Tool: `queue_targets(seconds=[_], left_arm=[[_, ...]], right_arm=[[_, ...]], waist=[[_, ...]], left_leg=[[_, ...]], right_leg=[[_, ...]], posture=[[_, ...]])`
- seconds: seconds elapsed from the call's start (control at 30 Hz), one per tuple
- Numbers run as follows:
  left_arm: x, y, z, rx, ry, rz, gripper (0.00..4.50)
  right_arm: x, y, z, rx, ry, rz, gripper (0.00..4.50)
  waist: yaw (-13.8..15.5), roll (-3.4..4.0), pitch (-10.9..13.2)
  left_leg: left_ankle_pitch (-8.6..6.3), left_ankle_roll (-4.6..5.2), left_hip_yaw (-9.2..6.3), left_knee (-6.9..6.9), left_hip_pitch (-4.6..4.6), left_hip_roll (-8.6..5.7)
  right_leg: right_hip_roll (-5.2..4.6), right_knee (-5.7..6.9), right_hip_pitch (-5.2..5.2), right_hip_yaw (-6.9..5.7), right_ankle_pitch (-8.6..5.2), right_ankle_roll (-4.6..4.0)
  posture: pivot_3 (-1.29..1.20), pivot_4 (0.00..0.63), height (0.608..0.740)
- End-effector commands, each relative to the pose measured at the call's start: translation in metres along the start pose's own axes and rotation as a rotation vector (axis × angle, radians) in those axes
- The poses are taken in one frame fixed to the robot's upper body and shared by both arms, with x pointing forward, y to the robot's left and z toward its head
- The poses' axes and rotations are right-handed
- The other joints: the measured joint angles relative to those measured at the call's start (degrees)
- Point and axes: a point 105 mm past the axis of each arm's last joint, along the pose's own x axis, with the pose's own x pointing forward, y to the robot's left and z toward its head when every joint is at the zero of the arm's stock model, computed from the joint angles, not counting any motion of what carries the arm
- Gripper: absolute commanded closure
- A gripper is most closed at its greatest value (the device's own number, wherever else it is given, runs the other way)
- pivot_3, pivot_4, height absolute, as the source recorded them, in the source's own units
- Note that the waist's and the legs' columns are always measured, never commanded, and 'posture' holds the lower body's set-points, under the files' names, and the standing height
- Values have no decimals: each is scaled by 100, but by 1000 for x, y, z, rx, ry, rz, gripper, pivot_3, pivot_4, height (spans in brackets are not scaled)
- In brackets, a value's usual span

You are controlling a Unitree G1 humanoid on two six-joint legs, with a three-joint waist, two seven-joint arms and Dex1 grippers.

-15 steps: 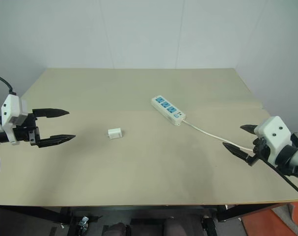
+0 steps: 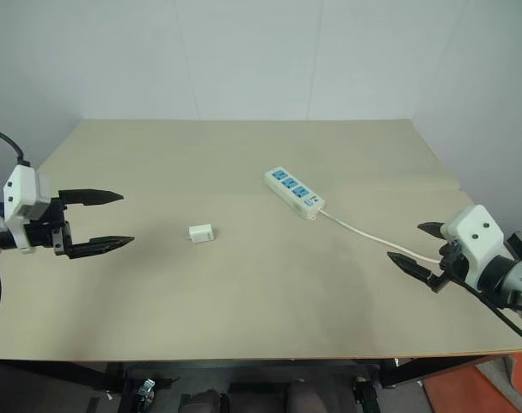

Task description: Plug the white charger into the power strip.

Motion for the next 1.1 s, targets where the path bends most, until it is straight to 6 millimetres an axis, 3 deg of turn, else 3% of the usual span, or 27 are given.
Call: queue_targets(seconds=[0.03,0.33,0.47,0.67,0.87,1.1], left_arm=[[-8,4,12,39,-23,29,0],[-11,7,16,50,-24,56,0],[-8,3,20,54,-33,61,0],[-2,-13,29,54,-73,22,0],[18,-29,39,45,-127,-14,0],[47,-59,48,26,-187,-142,0]], right_arm=[[-2,-3,11,-23,-37,-14,30],[15,-3,10,12,-79,12,30],[41,-4,13,35,-124,52,30],[98,-8,5,127,-167,121,30],[151,-11,-5,170,-152,121,30],[177,-12,-19,193,-33,55,30]], waist=[[2,0,0],[-15,-2,-1],[-66,-4,1],[-75,-2,7],[-64,-1,15],[-77,-1,15]], left_leg=[[0,0,0,0,0,0],[0,0,1,0,1,0],[0,0,1,0,5,2],[0,0,2,-1,5,3],[0,0,0,0,1,0],[0,-1,-5,-1,-3,-6]], right_leg=[[0,0,0,0,0,0],[0,0,0,0,1,-1],[1,2,1,1,12,-20],[1,0,-1,1,17,-27],[-2,0,-3,-2,23,-35],[-12,-1,-4,-3,25,-37]], posture=[[0,150,740],[0,150,740],[0,150,740],[0,150,740],[0,150,740],[0,150,740]])
